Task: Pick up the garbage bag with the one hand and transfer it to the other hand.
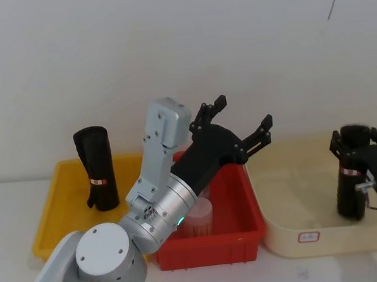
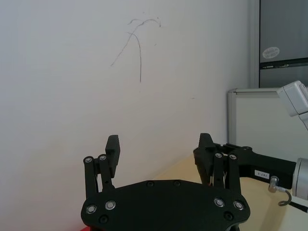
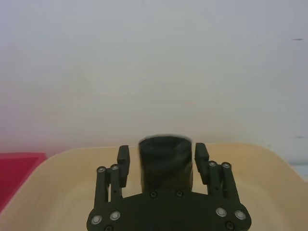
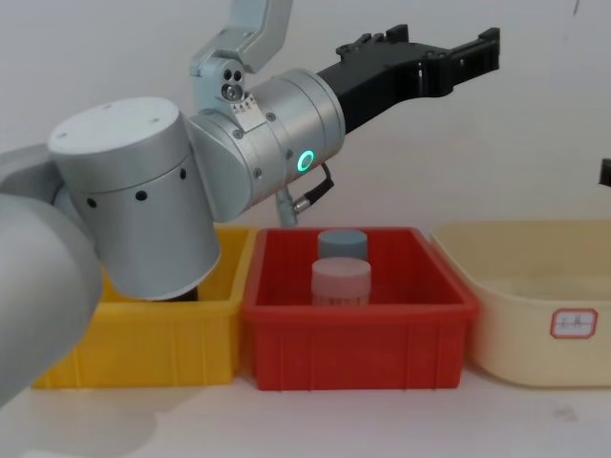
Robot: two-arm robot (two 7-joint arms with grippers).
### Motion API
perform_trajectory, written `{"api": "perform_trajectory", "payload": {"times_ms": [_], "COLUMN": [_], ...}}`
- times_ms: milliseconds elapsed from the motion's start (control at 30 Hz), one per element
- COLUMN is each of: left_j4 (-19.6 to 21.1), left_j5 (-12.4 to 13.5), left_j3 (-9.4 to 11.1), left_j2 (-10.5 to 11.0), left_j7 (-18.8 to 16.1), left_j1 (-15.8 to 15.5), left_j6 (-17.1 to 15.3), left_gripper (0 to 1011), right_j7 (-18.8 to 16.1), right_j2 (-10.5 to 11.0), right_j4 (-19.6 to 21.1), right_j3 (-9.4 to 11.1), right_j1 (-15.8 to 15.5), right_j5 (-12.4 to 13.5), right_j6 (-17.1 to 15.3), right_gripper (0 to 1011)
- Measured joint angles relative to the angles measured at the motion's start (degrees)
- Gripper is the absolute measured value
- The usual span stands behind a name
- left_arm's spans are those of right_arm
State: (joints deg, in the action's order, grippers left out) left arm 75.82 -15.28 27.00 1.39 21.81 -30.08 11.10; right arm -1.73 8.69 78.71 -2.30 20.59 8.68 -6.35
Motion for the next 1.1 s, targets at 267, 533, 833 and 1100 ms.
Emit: {"api": "perform_trajectory", "payload": {"times_ms": [267, 533, 833, 1100], "left_j4": [0.0, 1.01, 3.73, 6.72], "left_j5": [0.01, 1.17, 4.29, 7.62], "left_j3": [-0.01, -0.62, -2.07, -3.58], "left_j2": [0.01, 0.33, 1.3, 2.31], "left_j7": [0.0, -1.86, -6.18, -10.57], "left_j1": [0.0, 0.72, 2.43, 4.32], "left_j6": [0.0, -0.04, -0.86, -2.19], "left_gripper": [1001, 1001, 1001, 1001], "right_j7": [-0.91, -4.12, -7.92, -11.07], "right_j2": [0.62, 1.24, 1.69, 1.99], "right_j4": [1.72, 5.82, 10.13, 12.91], "right_j3": [0.97, 0.78, -0.79, -3.14], "right_j1": [-1.2, -3.22, -5.1, -6.22], "right_j5": [0.29, 1.39, 2.94, 4.15], "right_j6": [-0.77, -1.28, -1.86, -2.37], "right_gripper": [997, 1000, 1000, 1000]}}
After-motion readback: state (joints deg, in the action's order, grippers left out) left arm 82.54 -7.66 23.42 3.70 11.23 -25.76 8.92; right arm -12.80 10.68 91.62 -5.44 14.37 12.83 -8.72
